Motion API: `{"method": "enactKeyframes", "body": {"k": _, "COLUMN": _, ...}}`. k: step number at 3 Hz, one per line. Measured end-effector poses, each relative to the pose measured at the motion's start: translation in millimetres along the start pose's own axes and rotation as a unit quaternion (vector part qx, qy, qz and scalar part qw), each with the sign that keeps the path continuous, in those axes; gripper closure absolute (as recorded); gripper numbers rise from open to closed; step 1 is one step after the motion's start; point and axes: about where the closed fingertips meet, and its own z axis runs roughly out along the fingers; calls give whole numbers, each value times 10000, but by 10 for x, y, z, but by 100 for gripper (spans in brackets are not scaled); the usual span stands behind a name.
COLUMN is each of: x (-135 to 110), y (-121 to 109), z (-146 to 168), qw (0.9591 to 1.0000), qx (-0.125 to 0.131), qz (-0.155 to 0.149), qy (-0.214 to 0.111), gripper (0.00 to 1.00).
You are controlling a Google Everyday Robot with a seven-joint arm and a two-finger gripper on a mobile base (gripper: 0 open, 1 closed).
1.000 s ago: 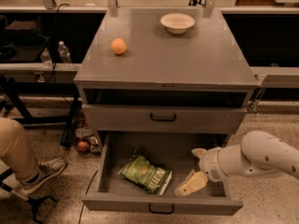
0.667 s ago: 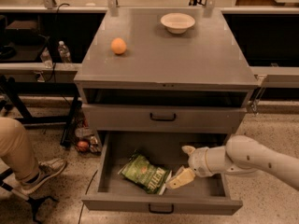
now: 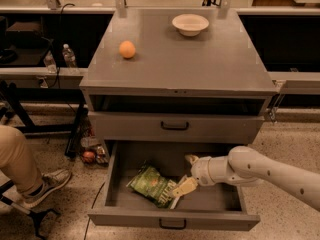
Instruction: Pick green jalapeno chip bag from middle drawer and place on counter
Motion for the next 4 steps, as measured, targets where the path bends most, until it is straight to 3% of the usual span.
{"method": "enactKeyframes", "body": {"k": 2, "x": 69, "y": -101, "z": 361, "qw": 9996, "qx": -174, "qz": -180, "qy": -99, "gripper": 0}}
{"method": "enactKeyframes", "body": {"k": 4, "x": 189, "y": -153, "z": 861, "qw": 9985, "qx": -140, "qz": -518, "qy": -76, "gripper": 0}}
